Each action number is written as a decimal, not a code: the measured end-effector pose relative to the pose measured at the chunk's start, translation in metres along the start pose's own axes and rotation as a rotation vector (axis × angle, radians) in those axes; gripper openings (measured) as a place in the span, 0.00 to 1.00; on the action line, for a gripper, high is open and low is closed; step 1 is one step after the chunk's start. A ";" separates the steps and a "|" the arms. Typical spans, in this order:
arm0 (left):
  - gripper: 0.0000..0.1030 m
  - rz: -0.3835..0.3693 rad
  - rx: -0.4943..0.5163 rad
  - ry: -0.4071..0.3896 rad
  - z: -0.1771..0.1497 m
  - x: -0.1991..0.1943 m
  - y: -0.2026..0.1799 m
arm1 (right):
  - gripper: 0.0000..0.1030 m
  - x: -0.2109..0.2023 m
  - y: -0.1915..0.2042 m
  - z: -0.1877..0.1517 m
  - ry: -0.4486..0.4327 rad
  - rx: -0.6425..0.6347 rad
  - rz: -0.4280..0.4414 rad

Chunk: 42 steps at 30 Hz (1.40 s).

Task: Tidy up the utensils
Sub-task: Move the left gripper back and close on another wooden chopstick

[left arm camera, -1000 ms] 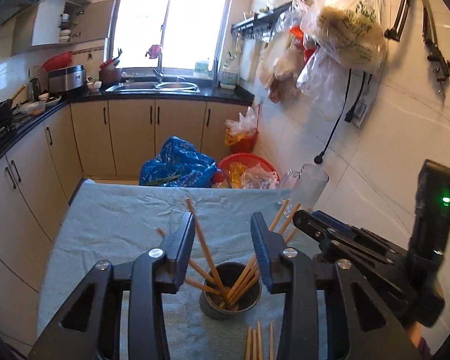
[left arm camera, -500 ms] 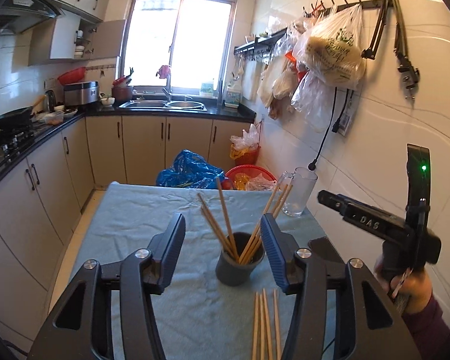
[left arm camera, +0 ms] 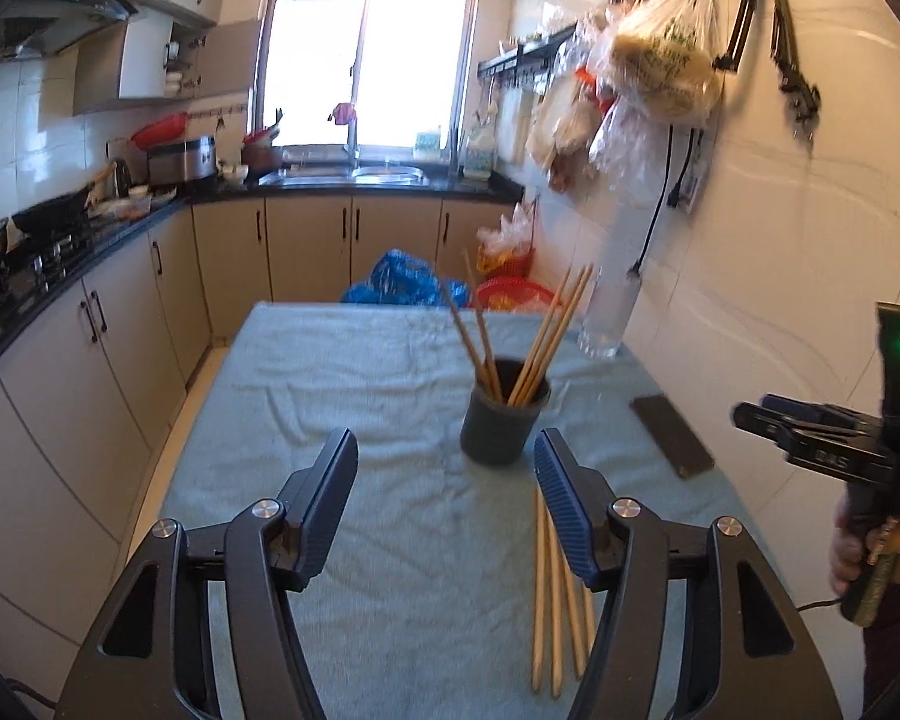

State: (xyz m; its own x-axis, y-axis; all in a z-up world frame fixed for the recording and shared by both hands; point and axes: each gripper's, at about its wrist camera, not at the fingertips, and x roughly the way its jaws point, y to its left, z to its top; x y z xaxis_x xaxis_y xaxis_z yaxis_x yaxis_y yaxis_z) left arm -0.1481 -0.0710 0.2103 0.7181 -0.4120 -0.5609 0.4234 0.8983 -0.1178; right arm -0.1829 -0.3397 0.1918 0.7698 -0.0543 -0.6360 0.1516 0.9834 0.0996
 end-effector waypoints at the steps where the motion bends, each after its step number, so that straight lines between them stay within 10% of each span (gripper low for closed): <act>1: 0.59 0.000 0.001 0.018 -0.003 0.006 -0.002 | 0.65 0.000 -0.002 -0.008 0.019 -0.005 -0.009; 11: 0.59 -0.087 0.043 0.313 -0.065 0.096 -0.019 | 0.66 0.046 -0.022 -0.078 0.193 0.084 0.060; 18: 0.37 -0.156 0.081 0.451 -0.093 0.151 -0.045 | 0.65 0.091 -0.008 -0.101 0.295 0.075 0.116; 31: 0.07 -0.163 0.106 0.520 -0.098 0.207 -0.067 | 0.64 0.132 0.007 -0.096 0.337 0.079 0.161; 42: 0.07 -0.097 -0.024 0.566 -0.094 0.203 -0.031 | 0.40 0.164 0.020 -0.076 0.344 0.060 0.123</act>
State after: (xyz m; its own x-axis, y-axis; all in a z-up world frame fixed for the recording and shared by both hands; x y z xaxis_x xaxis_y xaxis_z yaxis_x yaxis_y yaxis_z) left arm -0.0677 -0.1681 0.0228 0.2668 -0.3524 -0.8970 0.4548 0.8666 -0.2052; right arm -0.1009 -0.3154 0.0313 0.5326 0.1356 -0.8354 0.1144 0.9665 0.2298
